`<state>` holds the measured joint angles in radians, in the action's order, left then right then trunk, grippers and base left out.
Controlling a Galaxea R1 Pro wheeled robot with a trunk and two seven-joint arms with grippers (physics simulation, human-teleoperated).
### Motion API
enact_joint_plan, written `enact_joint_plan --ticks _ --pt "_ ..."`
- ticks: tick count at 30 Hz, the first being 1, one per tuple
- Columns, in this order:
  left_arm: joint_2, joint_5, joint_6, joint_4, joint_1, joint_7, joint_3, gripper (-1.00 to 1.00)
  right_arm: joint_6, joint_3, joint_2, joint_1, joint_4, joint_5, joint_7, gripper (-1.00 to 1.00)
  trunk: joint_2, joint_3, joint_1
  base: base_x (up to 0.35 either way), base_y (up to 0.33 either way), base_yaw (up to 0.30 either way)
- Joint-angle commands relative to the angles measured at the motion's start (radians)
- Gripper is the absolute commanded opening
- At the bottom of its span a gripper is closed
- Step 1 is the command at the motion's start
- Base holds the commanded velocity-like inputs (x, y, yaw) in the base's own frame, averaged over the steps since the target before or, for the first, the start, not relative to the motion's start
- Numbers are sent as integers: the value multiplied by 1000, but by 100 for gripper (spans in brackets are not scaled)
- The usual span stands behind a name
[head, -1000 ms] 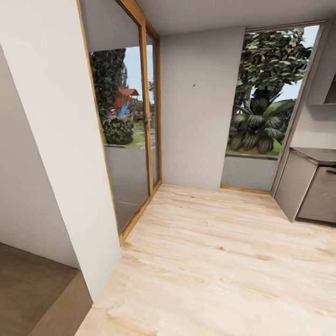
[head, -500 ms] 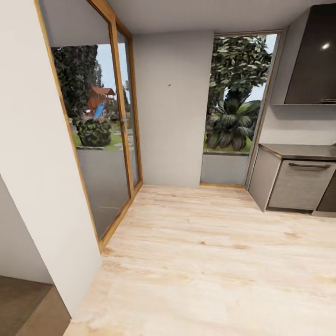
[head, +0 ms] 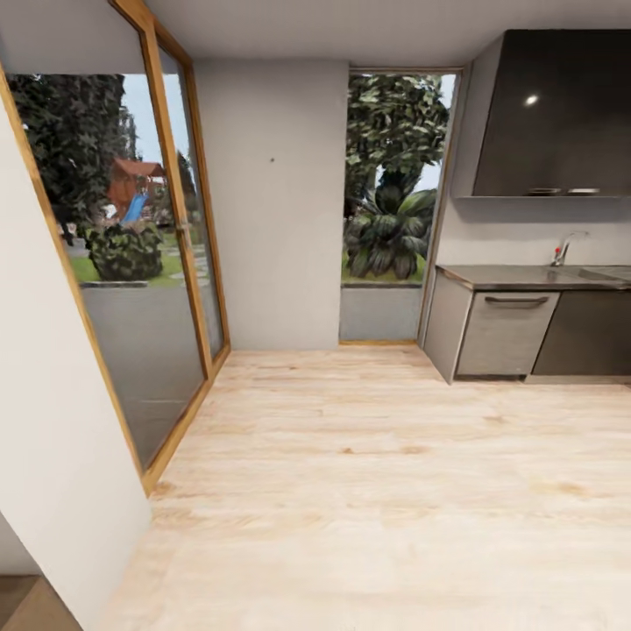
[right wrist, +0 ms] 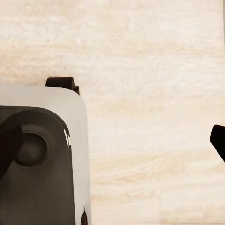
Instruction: In the kitchen, take the popcorn bag from the countertop, put it into the microwave, and heat it until the popcorn is cooked so the cooked popcorn ends up inside the bag.
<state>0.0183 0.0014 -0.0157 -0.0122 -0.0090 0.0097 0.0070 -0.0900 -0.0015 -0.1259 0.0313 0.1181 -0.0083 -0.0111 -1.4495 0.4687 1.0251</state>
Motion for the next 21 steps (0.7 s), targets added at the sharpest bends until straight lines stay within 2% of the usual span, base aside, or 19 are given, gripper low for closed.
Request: enact_joint_plan --ticks 1,21 --pt "0 0 -1 0 0 1 1 100 -4 0 0 1 -1 -1 -1 100 -1 1 0 0 0 -300" --pt "0 0 -1 0 0 1 1 100 -14 3 5 1 -2 -1 -1 100 -1 1 0 0 0 -300"
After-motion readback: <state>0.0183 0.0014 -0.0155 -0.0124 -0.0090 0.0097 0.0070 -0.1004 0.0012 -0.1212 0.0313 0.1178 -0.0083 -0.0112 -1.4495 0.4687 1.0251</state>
